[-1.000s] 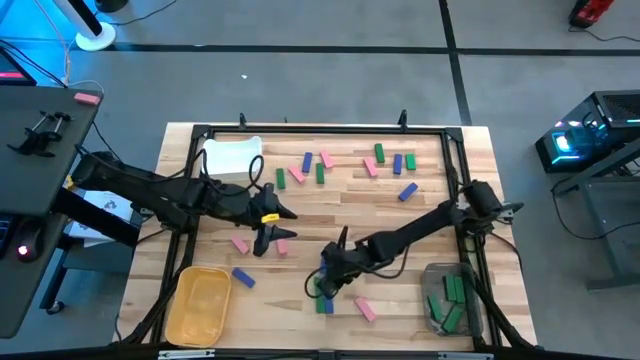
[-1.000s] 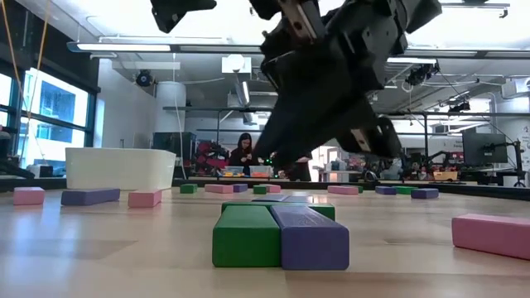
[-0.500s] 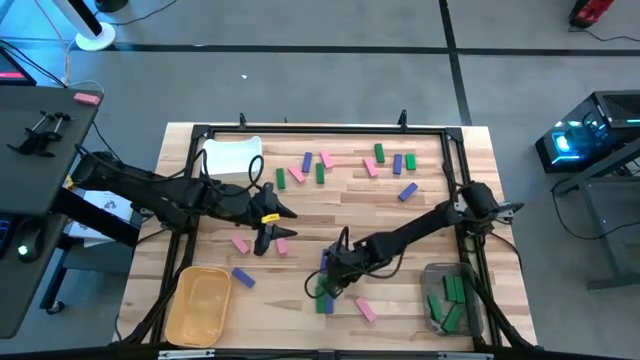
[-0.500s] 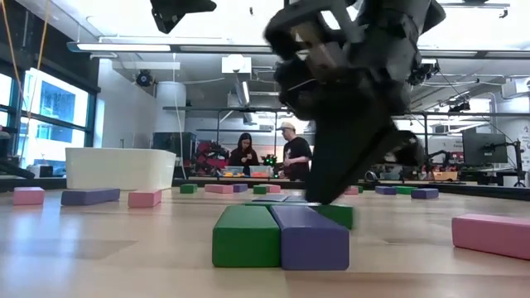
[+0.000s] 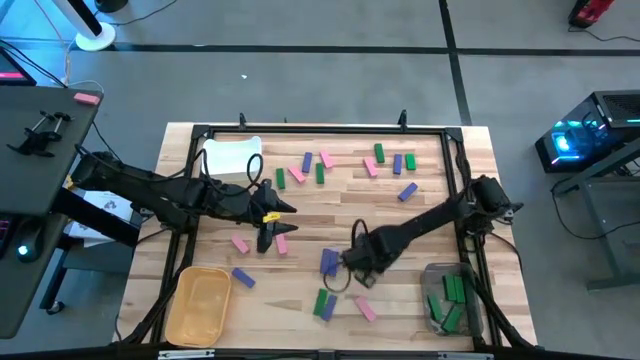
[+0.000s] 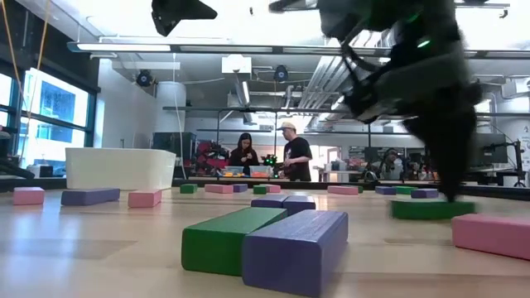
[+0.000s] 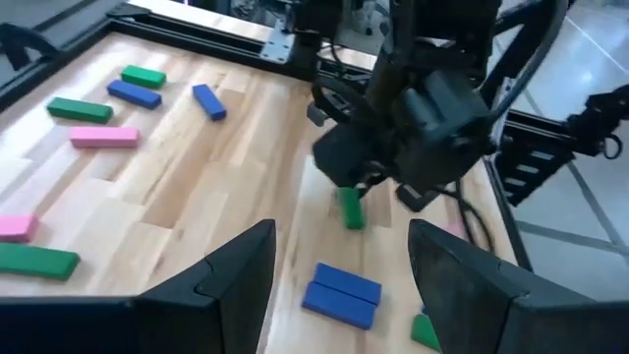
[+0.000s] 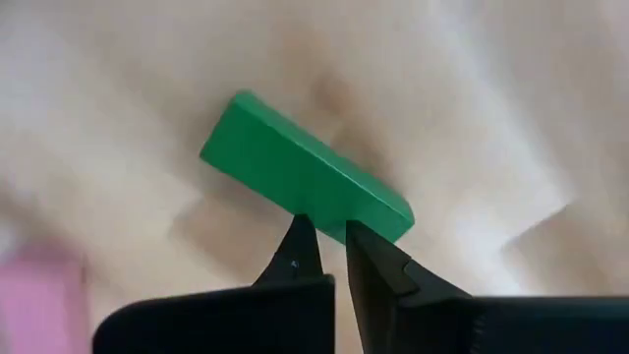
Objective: Sort blocks
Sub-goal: Put the green block into the black transparent bin
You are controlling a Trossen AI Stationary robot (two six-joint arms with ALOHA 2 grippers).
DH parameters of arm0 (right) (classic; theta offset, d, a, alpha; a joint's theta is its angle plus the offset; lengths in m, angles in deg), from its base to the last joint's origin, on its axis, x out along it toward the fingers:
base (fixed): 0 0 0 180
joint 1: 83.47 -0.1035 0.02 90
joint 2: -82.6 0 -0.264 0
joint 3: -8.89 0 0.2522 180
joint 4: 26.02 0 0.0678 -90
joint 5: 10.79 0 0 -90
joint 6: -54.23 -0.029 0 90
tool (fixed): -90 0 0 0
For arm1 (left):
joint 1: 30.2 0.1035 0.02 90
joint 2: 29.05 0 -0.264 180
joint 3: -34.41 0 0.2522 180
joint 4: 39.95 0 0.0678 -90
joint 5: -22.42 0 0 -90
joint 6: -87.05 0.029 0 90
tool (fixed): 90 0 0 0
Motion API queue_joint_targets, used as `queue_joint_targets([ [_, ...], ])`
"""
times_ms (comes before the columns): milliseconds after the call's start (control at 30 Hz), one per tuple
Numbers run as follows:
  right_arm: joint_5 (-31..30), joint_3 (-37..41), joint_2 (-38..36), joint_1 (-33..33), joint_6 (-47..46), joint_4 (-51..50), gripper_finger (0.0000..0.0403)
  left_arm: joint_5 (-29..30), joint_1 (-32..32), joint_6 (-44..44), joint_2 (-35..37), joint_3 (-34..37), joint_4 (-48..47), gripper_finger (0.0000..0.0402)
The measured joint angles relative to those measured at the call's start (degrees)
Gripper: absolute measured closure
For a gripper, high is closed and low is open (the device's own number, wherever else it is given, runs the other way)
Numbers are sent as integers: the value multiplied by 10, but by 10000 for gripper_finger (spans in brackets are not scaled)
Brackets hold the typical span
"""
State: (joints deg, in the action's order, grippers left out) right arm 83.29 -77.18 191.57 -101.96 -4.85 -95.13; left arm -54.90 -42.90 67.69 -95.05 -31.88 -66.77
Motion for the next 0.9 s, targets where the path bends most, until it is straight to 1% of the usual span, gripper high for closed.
queue_joint_targets([
  [67,-20,0,0,22,8,3,403,1,3,1,0,0,0,184],
  [233,-25,0,-11,57,64,15,403,0,4,0,0,0,0,184],
  [367,-24,1,-60,58,97,1,403,0,2,-1,0,0,-1,184],
  [467,-42,1,-100,59,118,-14,403,0,2,-1,0,0,0,184],
  [567,-55,1,-120,59,171,-17,403,0,2,-1,0,0,0,184],
  [667,-58,0,-118,64,246,-12,398,2,3,-1,0,0,0,184],
  [767,-41,0,-101,74,335,5,370,4,3,-9,0,0,2,184],
  [833,-41,0,-85,78,395,22,338,4,3,-16,0,0,5,184],
  [900,-56,0,-68,78,444,43,299,6,3,-17,0,0,9,184],
])
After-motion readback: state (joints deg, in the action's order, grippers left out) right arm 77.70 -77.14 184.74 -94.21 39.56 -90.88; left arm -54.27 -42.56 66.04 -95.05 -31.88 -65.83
